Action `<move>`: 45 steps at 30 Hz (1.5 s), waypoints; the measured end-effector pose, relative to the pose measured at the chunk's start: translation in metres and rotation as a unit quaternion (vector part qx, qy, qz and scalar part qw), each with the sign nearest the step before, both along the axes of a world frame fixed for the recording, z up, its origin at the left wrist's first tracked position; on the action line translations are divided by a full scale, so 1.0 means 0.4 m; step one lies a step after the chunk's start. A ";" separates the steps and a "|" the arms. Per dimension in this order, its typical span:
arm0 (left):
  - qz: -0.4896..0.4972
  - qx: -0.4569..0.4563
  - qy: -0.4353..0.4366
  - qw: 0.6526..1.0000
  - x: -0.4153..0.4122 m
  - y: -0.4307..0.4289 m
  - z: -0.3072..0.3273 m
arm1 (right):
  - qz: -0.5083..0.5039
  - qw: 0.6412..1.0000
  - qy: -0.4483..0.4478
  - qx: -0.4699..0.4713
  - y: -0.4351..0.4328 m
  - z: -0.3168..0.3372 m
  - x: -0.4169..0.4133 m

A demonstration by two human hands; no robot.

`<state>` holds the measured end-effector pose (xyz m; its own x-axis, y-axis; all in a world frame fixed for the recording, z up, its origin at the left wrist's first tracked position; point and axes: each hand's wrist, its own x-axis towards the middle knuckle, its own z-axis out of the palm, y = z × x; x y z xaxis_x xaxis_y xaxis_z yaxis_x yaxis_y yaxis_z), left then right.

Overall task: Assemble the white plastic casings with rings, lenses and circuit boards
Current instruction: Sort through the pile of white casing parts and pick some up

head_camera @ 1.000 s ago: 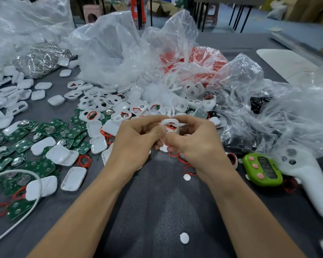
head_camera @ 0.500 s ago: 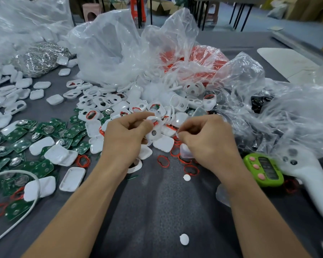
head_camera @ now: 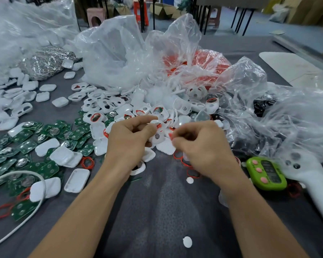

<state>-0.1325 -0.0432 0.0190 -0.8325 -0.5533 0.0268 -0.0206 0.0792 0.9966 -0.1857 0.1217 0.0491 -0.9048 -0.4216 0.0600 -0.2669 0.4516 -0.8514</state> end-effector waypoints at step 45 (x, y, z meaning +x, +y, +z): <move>-0.065 0.040 0.113 0.991 0.019 0.088 0.034 | -0.140 0.970 -0.035 -0.197 -0.033 -0.020 0.016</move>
<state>-0.1247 -0.0079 0.0324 -0.8745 -0.4500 0.1807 0.2086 -0.0125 0.9779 -0.1795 0.1085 0.0411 -0.9882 -0.1153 0.1009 -0.1161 0.1340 -0.9842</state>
